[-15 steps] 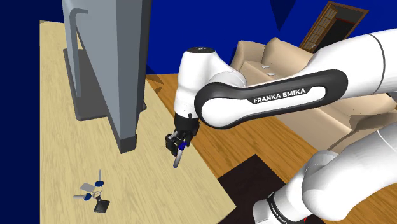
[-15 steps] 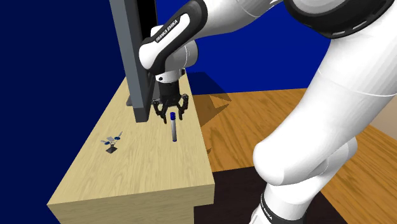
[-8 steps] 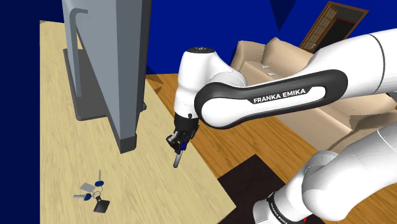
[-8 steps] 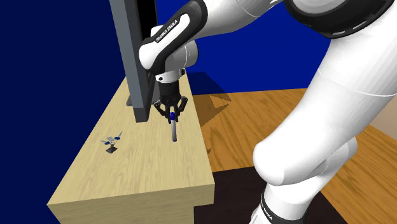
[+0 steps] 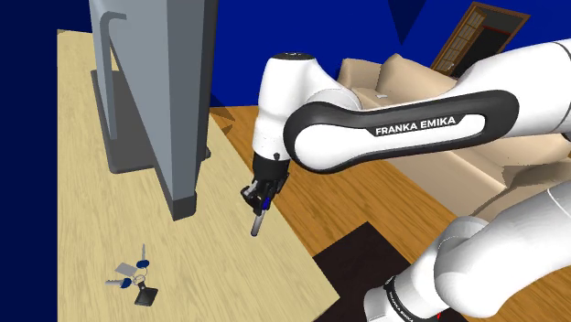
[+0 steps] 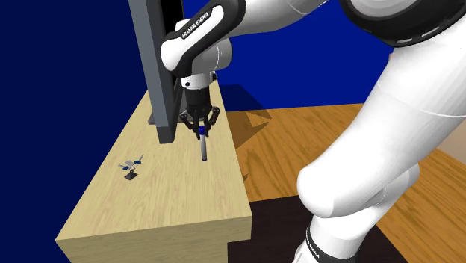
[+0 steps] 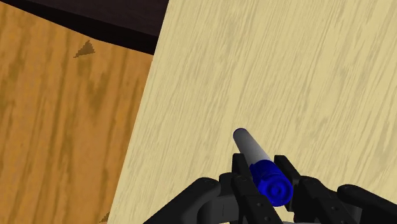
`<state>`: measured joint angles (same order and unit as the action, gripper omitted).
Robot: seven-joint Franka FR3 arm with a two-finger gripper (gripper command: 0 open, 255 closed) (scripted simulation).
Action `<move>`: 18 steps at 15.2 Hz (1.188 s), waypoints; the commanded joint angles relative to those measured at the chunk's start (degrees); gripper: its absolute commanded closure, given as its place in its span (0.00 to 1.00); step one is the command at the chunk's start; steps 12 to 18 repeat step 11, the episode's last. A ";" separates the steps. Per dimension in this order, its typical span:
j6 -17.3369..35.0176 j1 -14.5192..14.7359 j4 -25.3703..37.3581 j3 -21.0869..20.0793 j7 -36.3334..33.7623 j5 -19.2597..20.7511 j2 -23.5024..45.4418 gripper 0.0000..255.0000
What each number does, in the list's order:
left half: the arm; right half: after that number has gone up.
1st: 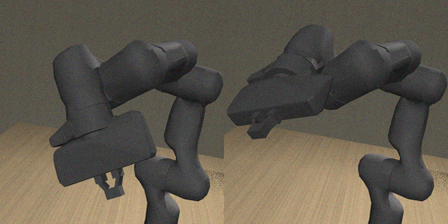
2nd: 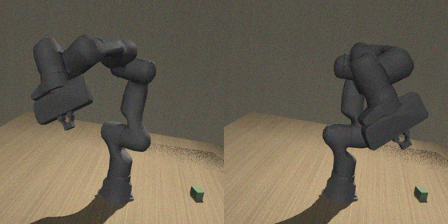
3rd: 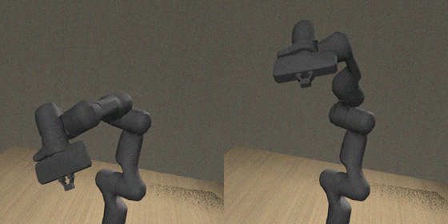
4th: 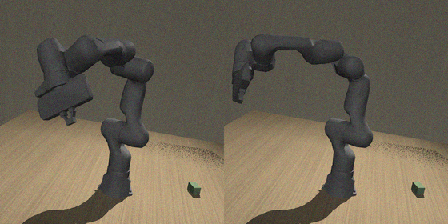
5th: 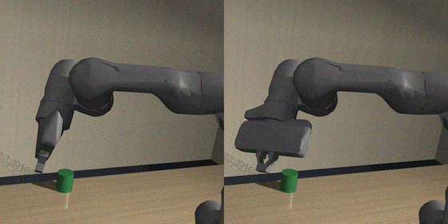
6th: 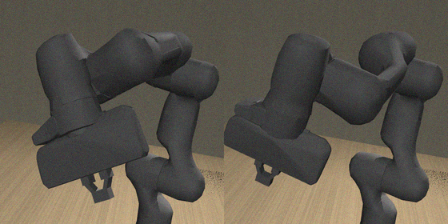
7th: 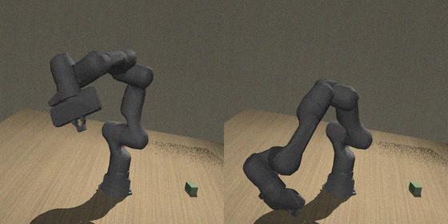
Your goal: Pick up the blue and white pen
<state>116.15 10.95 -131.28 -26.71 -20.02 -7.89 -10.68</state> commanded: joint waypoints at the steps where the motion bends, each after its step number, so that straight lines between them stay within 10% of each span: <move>1: -1.78 -0.02 1.01 0.23 0.21 -0.20 -0.79 1.00; 18: -8.27 -0.08 5.45 0.96 0.52 -0.58 -2.95 1.00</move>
